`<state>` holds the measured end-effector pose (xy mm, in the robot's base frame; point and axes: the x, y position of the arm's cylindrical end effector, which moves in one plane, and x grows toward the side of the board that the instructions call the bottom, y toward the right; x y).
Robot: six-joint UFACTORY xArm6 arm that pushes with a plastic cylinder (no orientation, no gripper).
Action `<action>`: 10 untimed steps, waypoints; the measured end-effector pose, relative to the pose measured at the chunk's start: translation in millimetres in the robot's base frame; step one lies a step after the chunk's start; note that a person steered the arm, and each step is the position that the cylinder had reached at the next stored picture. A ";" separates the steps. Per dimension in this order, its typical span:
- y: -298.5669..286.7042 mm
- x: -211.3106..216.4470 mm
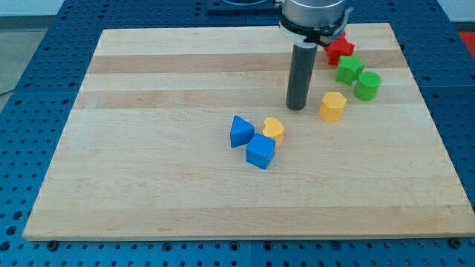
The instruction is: Move yellow blocks below green circle
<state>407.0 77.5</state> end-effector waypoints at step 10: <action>-11.1 14.4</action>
<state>421.4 66.3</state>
